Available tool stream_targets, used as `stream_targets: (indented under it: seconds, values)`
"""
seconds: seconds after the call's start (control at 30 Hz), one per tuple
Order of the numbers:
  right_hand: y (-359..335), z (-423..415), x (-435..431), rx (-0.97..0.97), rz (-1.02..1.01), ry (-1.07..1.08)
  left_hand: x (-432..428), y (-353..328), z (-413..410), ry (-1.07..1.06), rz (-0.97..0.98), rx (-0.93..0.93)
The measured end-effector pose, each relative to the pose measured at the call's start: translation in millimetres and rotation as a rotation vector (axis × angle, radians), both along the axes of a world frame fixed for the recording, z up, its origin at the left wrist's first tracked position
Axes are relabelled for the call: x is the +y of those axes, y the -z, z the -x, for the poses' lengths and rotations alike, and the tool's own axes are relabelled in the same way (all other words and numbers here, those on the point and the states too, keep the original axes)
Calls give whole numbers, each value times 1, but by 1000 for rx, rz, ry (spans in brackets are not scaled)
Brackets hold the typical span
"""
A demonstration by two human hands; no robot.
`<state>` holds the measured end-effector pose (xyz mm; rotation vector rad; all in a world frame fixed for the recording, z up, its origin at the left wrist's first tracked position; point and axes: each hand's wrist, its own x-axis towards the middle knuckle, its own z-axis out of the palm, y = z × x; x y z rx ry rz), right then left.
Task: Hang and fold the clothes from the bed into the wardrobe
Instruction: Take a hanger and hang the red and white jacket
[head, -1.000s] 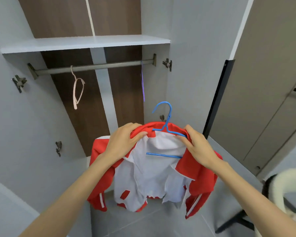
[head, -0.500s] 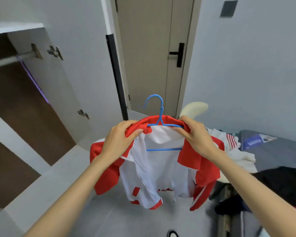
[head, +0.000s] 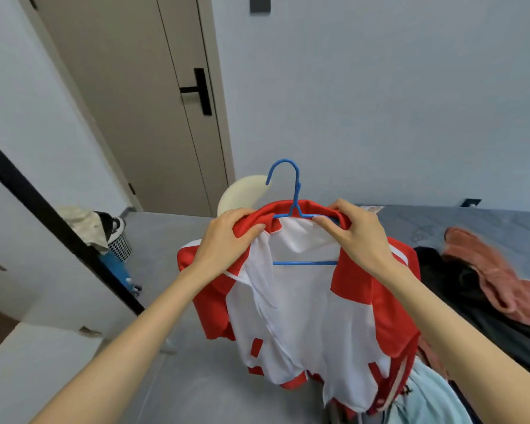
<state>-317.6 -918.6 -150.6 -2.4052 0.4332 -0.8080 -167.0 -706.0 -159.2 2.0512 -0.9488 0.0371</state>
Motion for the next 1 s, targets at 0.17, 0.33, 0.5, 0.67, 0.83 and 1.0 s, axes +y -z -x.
stream_targets:
  seconds: [0.17, 0.33, 0.5, 0.67, 0.83, 1.0]
  values:
    - [16, -11, -74, 74, 7, 55, -81, 19, -22, 59, -48, 66]
    - [36, -35, -135, 134, -44, 49, -148, 38, -52, 94, -94, 94]
    - [63, -82, -189, 171, -115, 63, -210, 66, -105, 113, -171, 125]
    - [93, -149, -245, 225, -145, 113, -275, 90, -178, 143, -214, 148]
    - [122, -226, -305, 321, -170, 171, -341, 116, -257, 170, -265, 204]
    - [168, -284, -354, 407, -150, 221, -398, 162, -315, 187, -271, 247]
